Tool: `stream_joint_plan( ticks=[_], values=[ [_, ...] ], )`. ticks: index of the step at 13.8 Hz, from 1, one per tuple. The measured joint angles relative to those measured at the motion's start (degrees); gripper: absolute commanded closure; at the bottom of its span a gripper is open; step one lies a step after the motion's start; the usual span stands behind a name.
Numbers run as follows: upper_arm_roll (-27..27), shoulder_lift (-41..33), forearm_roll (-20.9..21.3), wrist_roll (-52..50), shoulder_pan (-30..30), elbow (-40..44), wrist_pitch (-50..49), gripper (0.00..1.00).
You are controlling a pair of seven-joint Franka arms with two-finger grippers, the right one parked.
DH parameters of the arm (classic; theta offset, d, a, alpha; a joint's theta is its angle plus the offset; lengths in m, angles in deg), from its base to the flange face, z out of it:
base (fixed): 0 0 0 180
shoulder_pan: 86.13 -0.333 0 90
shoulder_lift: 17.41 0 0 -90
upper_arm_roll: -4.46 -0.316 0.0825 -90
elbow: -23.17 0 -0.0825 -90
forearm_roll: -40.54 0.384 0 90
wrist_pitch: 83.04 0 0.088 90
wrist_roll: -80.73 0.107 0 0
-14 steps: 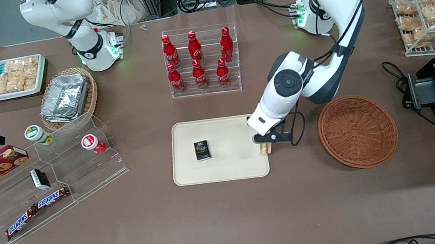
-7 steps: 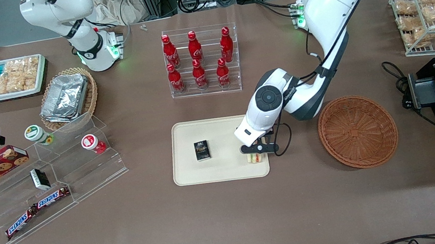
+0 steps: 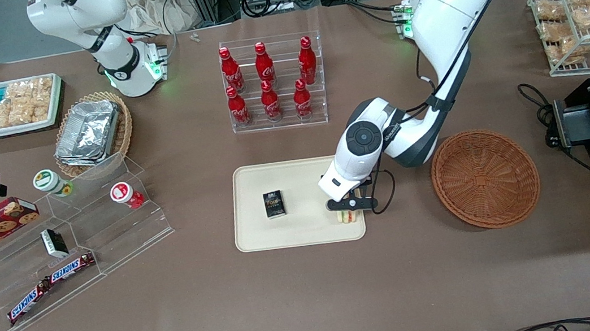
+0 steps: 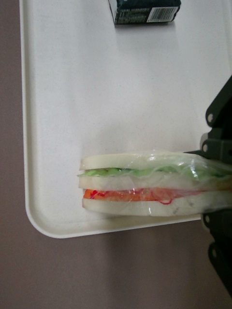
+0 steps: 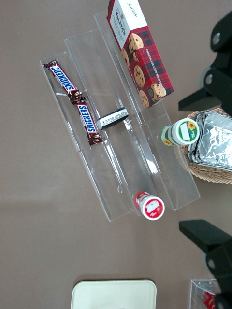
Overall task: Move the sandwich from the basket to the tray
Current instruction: 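Lower the sandwich onto the tray and open the left gripper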
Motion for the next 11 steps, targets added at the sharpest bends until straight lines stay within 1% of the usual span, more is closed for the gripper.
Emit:
stream_joint_plan(
  ticks=[2,6,8,11],
  values=[
    [0.0,0.0,0.5,-1.1,0.0,0.3,0.0,0.0],
    [0.0,-1.5,0.9,-7.4,-0.1,2.5,-0.2,0.0],
    [-0.1,-4.7,0.9,-8.4,-0.7,3.3,-3.3,0.0],
    [-0.2,-11.1,0.9,-8.6,-3.9,3.5,-8.8,0.0]
  ],
)
